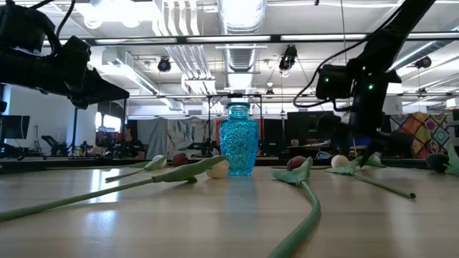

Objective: Sort flowers into vase by color
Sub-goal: Put the blue tulip into the blue vase

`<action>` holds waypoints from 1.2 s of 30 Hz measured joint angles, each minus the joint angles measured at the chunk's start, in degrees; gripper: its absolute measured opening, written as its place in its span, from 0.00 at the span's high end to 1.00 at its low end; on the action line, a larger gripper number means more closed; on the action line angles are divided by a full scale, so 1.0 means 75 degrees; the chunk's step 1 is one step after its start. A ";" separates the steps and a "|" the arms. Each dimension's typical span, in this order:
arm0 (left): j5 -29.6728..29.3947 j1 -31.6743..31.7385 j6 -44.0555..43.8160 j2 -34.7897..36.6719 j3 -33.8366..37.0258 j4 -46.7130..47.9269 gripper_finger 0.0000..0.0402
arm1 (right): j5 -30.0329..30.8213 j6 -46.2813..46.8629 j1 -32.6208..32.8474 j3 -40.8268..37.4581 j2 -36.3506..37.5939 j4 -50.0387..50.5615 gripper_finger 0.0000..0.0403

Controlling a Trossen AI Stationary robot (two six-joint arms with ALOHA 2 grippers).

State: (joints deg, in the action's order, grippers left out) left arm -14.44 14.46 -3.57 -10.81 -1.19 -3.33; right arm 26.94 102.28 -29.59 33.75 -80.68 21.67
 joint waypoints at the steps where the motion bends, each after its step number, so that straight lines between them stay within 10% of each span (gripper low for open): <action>1: 0.0000 0.0003 0.0003 0.0000 0.0001 -0.0003 1.00 | 0.0011 0.0073 -0.0035 -0.0004 -0.0085 -0.0129 0.58; 16: 0.0000 0.0003 0.0003 0.0003 0.0001 -0.0003 1.00 | 0.1148 -0.0734 -0.0579 -0.0016 -0.0290 -0.0630 0.88; 36: 0.0000 0.0001 0.0003 0.0002 0.0001 -0.0003 1.00 | 0.1838 -0.8047 0.0875 0.0492 0.2637 -0.2530 0.97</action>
State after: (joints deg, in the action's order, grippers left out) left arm -14.44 14.47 -3.55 -10.79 -1.18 -3.36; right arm 40.73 41.93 -23.03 37.44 -60.90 2.69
